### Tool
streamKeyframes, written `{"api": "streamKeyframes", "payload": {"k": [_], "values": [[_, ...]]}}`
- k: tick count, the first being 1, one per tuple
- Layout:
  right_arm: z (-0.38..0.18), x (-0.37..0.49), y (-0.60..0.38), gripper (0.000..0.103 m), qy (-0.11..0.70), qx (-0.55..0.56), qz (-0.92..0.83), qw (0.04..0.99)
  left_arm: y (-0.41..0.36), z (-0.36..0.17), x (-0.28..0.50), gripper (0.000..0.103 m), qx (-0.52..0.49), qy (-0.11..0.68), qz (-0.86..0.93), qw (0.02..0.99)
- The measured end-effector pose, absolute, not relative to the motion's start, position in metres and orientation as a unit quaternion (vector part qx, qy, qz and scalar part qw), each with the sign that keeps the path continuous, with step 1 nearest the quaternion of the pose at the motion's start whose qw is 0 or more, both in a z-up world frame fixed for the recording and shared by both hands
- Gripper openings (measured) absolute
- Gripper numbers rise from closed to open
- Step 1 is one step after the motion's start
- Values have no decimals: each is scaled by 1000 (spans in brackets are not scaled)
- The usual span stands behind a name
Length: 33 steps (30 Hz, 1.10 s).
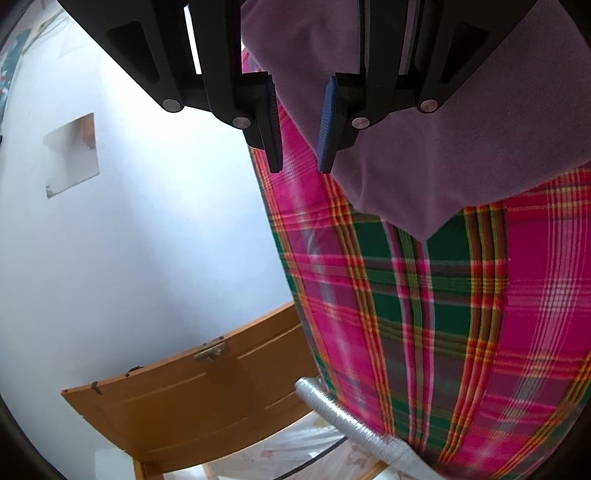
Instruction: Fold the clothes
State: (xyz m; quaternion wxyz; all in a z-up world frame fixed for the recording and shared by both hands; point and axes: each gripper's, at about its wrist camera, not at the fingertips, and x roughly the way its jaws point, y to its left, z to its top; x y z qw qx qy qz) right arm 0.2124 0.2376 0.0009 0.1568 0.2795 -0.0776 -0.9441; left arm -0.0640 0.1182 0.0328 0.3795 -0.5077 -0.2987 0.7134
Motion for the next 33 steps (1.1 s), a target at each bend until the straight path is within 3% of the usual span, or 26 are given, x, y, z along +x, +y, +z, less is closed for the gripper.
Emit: {"api": "streamKeyframes", "payload": {"k": [24, 29, 33], "values": [[-27, 214, 258, 10, -77, 366, -922, 101, 34, 44, -24, 19, -464, -270, 775, 334], [-6, 215, 265, 10, -96, 330, -934, 97, 18, 48, 0, 19, -452, -252, 793, 320], [6, 202, 241, 10, -60, 310, -940, 133, 16, 52, 22, 19, -444, -231, 802, 326]]}}
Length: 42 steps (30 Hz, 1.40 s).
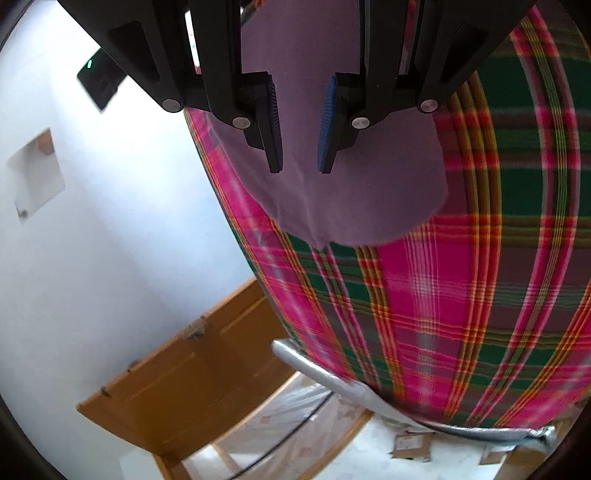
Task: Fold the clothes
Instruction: 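Lay the folded edge down and open both tools over the pants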
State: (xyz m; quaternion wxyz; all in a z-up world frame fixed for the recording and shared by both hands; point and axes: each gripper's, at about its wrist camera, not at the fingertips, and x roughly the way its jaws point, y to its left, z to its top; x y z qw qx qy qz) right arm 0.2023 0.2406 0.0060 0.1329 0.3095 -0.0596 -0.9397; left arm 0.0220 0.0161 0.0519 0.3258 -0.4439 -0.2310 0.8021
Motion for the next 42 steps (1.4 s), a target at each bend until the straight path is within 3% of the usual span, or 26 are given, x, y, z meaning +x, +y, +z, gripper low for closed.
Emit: {"api": "streamKeyframes", "payload": {"k": [8, 18, 23, 28, 36, 38, 42], "values": [[-16, 182, 222, 11, -37, 345, -925, 153, 21, 30, 40, 19, -466, -181, 808, 311], [-21, 178, 217, 12, 1, 362, -917, 169, 3, 9, 34, 17, -468, -242, 778, 343], [1, 163, 213, 11, 5, 365, -913, 181, 11, 32, 31, 17, -449, -186, 811, 324], [9, 134, 195, 12, 50, 360, -915, 173, 2, 37, 14, 17, -438, -200, 817, 316], [-13, 96, 185, 12, 39, 401, -896, 187, -13, 19, -3, 16, -445, -248, 793, 334], [-16, 95, 187, 12, 32, 404, -895, 187, -12, 14, -7, 6, -446, -254, 791, 334], [-20, 95, 190, 12, 19, 405, -895, 187, -12, 7, -12, 3, -448, -259, 787, 335]]}}
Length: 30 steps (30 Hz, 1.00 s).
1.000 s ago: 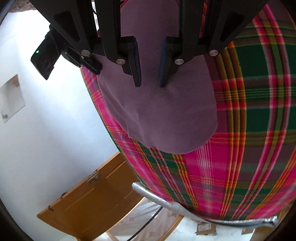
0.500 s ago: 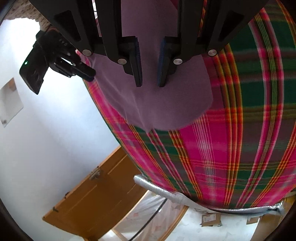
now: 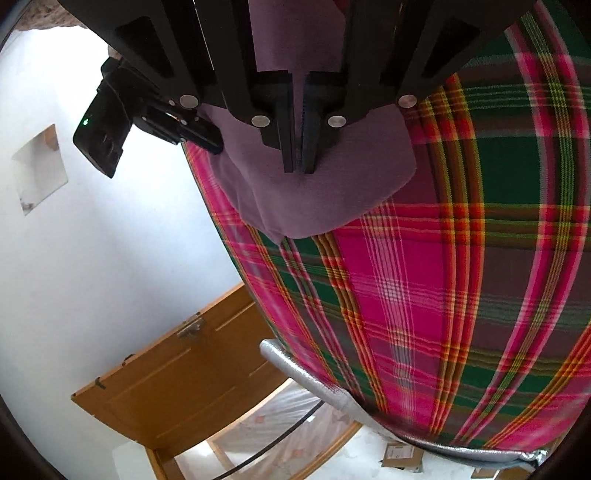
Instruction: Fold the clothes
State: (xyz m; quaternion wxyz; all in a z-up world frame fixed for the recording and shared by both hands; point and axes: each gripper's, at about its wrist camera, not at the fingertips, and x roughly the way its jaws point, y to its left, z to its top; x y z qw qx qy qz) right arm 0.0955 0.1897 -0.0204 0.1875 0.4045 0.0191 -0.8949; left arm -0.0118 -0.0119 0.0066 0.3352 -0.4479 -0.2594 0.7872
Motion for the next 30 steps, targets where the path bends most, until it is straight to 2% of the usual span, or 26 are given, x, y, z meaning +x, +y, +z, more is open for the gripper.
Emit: {"api": "streamKeyframes", "payload": {"k": [11, 22, 30], "values": [[-7, 112, 183, 12, 53, 393, -905, 157, -14, 7, -3, 2, -445, -262, 789, 332], [-17, 125, 197, 13, 32, 398, -904, 150, -20, 9, 15, 2, -450, -268, 792, 315], [-15, 155, 204, 13, 25, 390, -905, 169, -21, 13, 33, 5, -454, -242, 803, 300]]}}
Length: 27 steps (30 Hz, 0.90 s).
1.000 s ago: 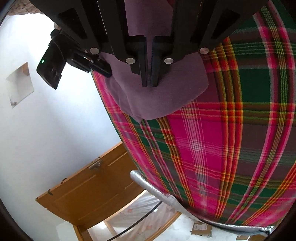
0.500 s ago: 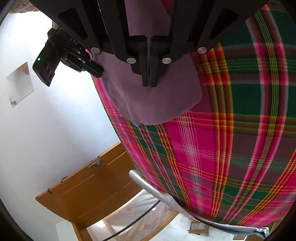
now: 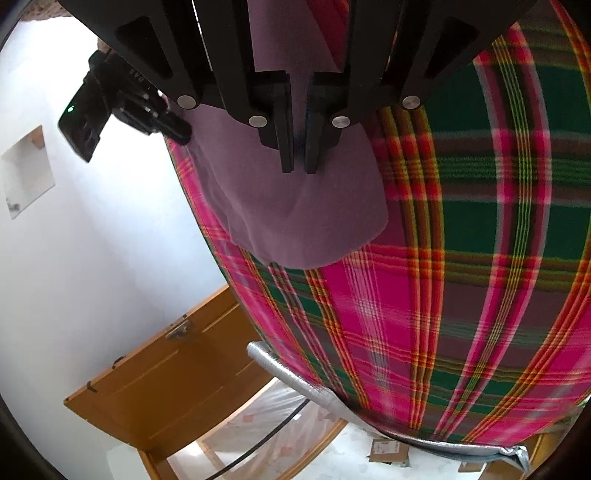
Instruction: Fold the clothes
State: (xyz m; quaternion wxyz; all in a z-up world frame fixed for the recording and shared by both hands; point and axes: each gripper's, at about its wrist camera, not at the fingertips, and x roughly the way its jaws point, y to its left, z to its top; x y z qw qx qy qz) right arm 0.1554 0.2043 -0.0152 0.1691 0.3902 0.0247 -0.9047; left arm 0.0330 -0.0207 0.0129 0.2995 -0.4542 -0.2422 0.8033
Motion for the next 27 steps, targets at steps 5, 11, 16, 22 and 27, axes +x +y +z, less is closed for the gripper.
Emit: {"api": "streamKeyframes", "payload": {"k": [5, 11, 16, 22, 27], "values": [[-20, 157, 209, 13, 6, 388, -905, 172, -25, 12, 39, 6, -461, -240, 803, 292], [-5, 153, 221, 20, 11, 383, -907, 172, -31, 13, 45, 30, -472, -248, 794, 292], [-10, 136, 245, 40, -43, 408, -897, 166, -32, 11, 44, 30, -493, -237, 790, 276], [-24, 107, 269, 47, -146, 439, -860, 216, -42, 2, 39, 30, -505, -284, 761, 293], [-35, 83, 270, 48, -173, 455, -838, 246, -44, -3, 37, 58, -500, -321, 736, 323]]}}
